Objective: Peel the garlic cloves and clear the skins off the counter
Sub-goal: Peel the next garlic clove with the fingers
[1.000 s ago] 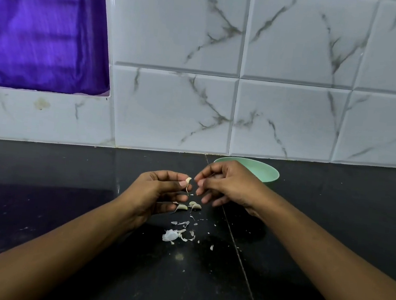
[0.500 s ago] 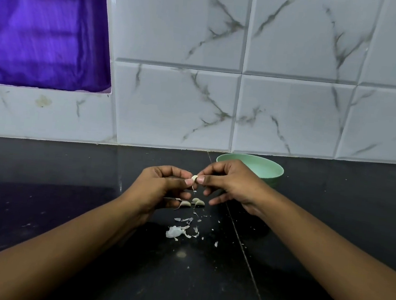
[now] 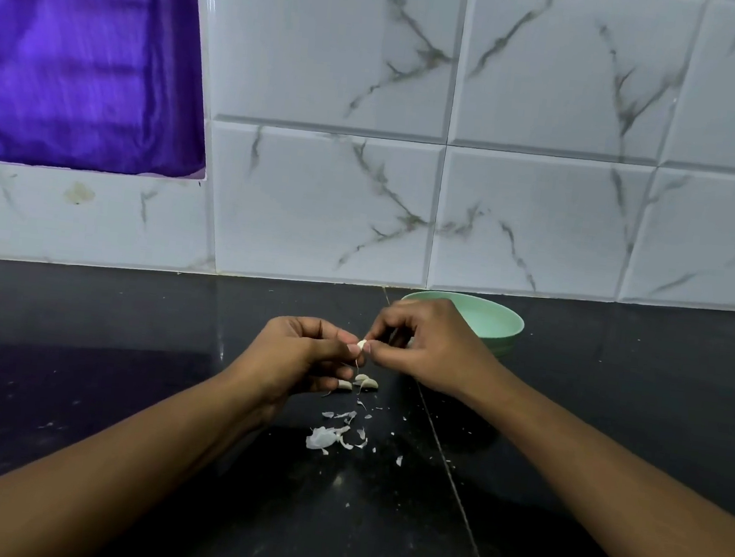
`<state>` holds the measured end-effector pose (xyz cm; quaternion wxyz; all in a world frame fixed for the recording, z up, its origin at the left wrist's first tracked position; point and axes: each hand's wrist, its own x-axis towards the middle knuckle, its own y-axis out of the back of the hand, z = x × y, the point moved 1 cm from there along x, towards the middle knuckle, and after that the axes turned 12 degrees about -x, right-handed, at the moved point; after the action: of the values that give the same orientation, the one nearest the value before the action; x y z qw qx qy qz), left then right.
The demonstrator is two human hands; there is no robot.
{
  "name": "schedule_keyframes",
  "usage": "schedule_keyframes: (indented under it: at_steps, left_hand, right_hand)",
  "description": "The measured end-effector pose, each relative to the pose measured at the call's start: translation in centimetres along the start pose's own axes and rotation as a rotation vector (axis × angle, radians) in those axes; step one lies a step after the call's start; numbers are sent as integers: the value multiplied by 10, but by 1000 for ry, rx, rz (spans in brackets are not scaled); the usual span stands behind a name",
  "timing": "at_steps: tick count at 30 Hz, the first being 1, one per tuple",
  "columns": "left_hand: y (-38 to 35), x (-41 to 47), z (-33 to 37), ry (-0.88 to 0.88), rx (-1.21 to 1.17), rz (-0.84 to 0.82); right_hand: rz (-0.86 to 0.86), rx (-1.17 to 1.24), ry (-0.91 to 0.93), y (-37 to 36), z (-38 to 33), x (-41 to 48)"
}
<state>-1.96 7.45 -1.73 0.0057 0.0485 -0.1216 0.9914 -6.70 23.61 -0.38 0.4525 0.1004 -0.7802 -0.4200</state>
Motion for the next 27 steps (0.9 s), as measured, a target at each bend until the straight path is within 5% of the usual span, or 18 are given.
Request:
schedule_keyframes:
  at_steps: [12, 18, 27]
  left_hand:
    - [3, 1, 6, -23, 37, -28]
    - [4, 1, 5, 23, 25, -34]
    - [6, 2, 2, 22, 10, -15]
  right_hand:
    - [-257, 639, -388, -1, -1, -2]
    - [-335, 583, -358, 2, 3, -3]
    - [-134, 357, -266, 1, 2, 1]
